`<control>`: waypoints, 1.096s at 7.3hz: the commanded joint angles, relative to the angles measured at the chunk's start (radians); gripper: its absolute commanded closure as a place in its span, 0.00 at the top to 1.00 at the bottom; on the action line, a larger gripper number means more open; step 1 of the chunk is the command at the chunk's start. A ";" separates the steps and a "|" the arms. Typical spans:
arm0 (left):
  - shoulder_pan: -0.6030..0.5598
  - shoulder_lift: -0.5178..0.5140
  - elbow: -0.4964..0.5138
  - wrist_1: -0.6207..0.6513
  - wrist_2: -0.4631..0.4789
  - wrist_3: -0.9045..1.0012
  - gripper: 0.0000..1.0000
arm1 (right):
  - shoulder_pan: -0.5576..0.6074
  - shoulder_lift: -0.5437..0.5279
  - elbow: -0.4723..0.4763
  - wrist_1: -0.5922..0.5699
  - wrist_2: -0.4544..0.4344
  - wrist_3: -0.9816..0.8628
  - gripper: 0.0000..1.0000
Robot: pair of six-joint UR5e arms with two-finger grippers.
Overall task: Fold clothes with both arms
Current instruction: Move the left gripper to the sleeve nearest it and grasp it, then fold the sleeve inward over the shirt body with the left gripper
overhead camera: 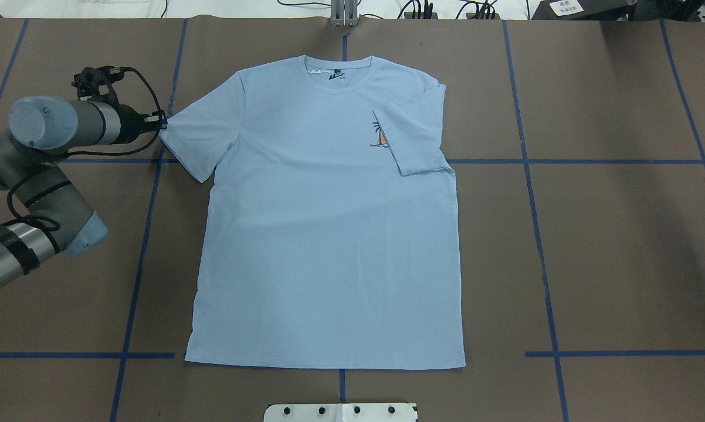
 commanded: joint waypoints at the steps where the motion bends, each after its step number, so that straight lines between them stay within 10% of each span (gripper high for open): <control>1: 0.001 -0.002 -0.003 0.001 0.000 0.000 0.00 | 0.000 0.000 -0.001 0.000 0.000 0.001 1.00; 3: 0.006 -0.008 -0.053 0.038 0.005 0.000 0.00 | 0.000 0.000 -0.001 0.000 0.000 0.001 1.00; 5: 0.070 -0.097 -0.205 0.363 0.023 -0.001 0.00 | 0.000 -0.002 0.000 0.000 0.000 0.002 1.00; 8: 0.148 -0.261 -0.172 0.572 0.045 -0.010 0.00 | 0.000 -0.006 0.002 0.000 0.002 0.002 1.00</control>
